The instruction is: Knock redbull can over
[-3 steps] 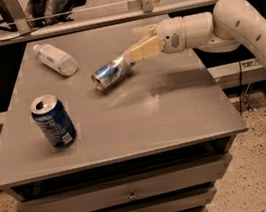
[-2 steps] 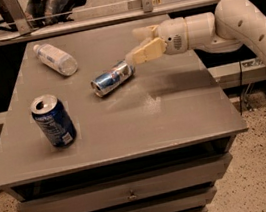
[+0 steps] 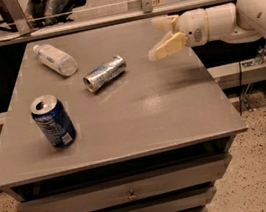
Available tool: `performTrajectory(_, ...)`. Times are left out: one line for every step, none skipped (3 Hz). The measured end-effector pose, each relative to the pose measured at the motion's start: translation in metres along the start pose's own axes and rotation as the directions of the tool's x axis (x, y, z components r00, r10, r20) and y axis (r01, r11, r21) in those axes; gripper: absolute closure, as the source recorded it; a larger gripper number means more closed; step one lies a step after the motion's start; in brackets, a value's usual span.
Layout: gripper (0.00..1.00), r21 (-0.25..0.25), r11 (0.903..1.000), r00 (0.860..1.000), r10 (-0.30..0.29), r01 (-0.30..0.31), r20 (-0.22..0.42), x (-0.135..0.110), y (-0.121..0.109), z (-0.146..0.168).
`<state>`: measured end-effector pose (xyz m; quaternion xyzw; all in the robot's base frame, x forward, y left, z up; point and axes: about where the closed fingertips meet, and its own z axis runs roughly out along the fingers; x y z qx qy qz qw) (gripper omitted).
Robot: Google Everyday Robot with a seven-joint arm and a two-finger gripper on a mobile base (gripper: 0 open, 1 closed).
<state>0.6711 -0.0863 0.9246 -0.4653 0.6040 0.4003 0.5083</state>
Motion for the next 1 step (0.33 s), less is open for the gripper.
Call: performTrajectory(0.00, 0.017, 0.9996, 1.000, -0.022, 0.021, 0.013, -0.0122, -0.0058, -0.0073)
